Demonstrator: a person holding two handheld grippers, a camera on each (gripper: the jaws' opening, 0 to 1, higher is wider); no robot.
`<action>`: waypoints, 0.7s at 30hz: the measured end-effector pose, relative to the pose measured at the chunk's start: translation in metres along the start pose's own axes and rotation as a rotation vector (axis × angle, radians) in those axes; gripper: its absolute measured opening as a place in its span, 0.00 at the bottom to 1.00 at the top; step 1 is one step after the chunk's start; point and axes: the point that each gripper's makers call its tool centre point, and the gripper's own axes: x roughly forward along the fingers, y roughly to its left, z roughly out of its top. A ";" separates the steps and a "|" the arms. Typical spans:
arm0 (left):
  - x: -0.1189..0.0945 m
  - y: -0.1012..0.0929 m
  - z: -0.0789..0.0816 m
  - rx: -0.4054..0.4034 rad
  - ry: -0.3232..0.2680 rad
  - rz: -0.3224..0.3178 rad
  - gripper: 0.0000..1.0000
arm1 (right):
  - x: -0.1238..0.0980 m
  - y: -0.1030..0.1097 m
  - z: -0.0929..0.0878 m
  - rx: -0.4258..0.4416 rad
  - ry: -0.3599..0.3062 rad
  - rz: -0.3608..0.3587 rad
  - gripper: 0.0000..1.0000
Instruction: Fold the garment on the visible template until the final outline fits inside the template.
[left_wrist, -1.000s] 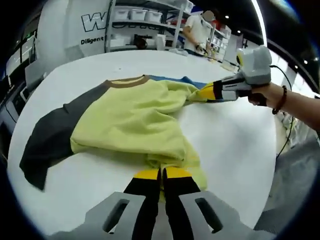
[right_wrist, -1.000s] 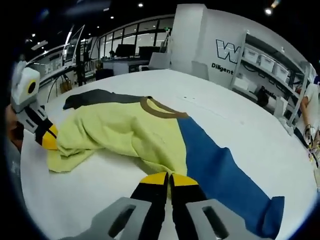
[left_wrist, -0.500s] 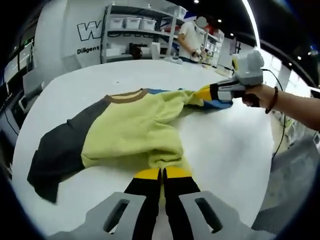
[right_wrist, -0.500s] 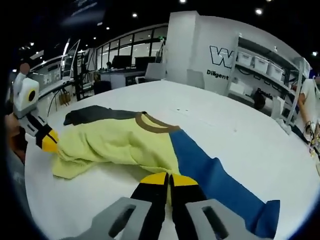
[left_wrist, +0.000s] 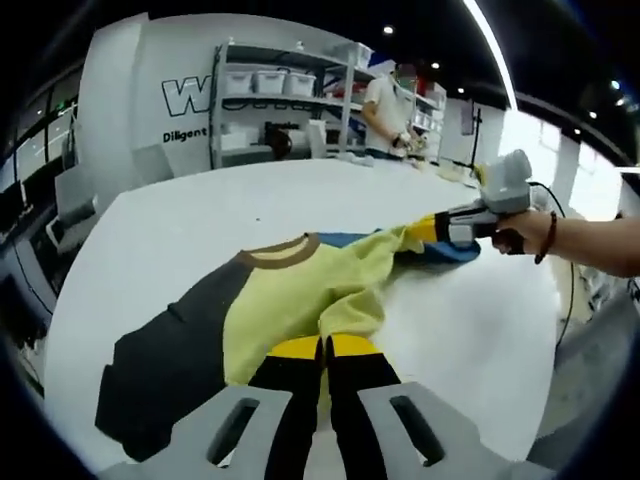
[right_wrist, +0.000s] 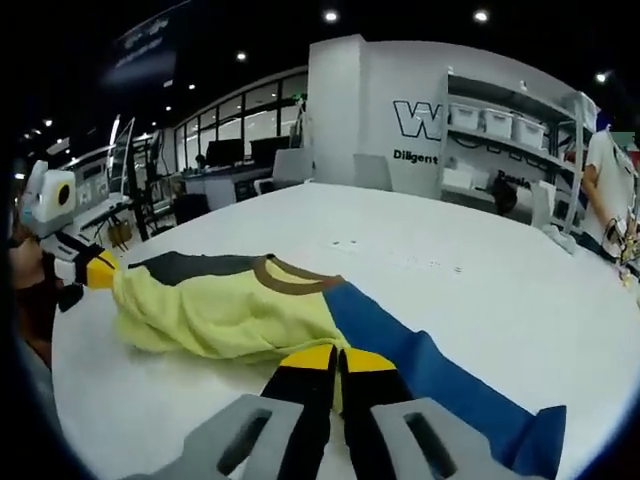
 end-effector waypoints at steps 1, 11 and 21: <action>0.003 0.005 0.004 0.009 -0.006 0.009 0.00 | 0.003 -0.002 0.001 0.003 0.001 -0.003 0.00; 0.022 0.042 0.016 -0.028 -0.030 0.053 0.00 | 0.015 -0.008 -0.003 0.012 0.025 -0.019 0.00; 0.036 0.066 0.007 -0.059 -0.001 0.102 0.00 | 0.025 -0.011 -0.010 0.011 0.043 -0.020 0.00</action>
